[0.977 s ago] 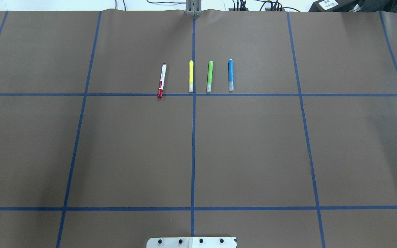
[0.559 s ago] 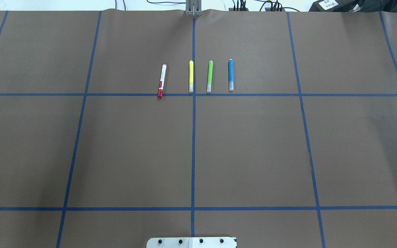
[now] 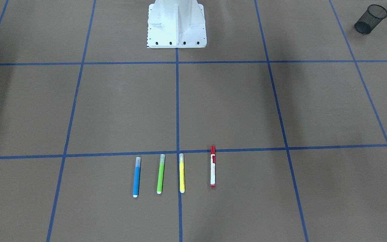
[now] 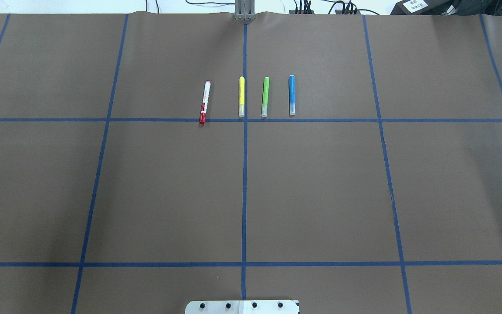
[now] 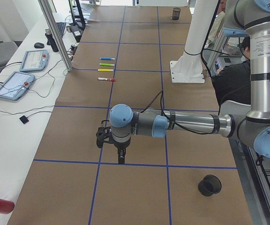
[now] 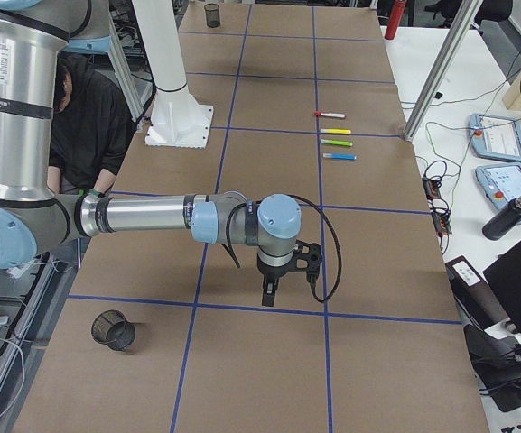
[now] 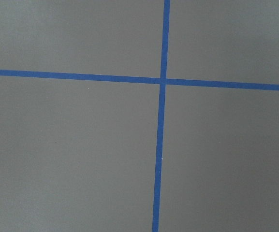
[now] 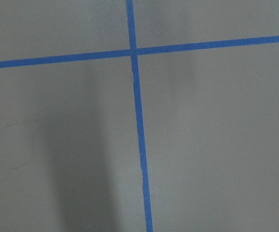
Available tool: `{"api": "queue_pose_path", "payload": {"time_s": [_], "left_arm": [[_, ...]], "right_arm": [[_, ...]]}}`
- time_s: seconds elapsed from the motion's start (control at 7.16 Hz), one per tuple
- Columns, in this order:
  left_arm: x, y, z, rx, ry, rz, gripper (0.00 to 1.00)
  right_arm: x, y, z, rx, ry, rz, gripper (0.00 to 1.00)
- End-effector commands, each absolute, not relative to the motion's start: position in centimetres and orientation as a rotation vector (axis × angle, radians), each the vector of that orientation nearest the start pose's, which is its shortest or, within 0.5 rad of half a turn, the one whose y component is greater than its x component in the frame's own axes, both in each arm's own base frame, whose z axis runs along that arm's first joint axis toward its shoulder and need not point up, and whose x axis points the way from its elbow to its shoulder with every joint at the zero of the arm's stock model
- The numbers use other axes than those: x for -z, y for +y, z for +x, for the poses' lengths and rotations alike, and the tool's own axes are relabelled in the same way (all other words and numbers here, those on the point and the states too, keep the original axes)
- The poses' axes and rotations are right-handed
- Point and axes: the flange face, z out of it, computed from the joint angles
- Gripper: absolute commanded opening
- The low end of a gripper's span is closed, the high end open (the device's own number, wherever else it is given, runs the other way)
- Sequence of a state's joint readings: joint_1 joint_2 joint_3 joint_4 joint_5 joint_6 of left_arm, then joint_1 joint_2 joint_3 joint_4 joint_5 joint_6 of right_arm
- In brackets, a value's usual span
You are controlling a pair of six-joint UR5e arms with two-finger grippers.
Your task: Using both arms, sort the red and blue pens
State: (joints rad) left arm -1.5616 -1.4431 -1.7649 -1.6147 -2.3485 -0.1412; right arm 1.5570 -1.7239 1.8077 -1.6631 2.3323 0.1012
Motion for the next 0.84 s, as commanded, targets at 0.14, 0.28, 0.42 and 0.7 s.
{"api": "queue_pose_path", "payload": {"time_s": [0.14,0.28,0.42,0.7], "left_arm": [[-62.0,-44.0,-5.9,0.082,0.789,0.042,1.0],[-62.0,-44.0,-5.8,0.081,0.789,0.042,1.0],[-62.0,-44.0,-5.8,0.083,0.792,0.041,1.0],[-60.5,-45.3,-5.8,0.068,0.789,0.072,1.0]], "right_arm": [[-62.1,-42.5,5.8,-0.086,-0.767,-0.049,1.0],[-62.1,-42.5,5.8,-0.086,-0.767,-0.048,1.0],[-61.8,-42.8,5.8,-0.083,-0.768,-0.042,1.0],[-60.6,-43.9,5.8,-0.069,-0.766,-0.014,1.0]]}}
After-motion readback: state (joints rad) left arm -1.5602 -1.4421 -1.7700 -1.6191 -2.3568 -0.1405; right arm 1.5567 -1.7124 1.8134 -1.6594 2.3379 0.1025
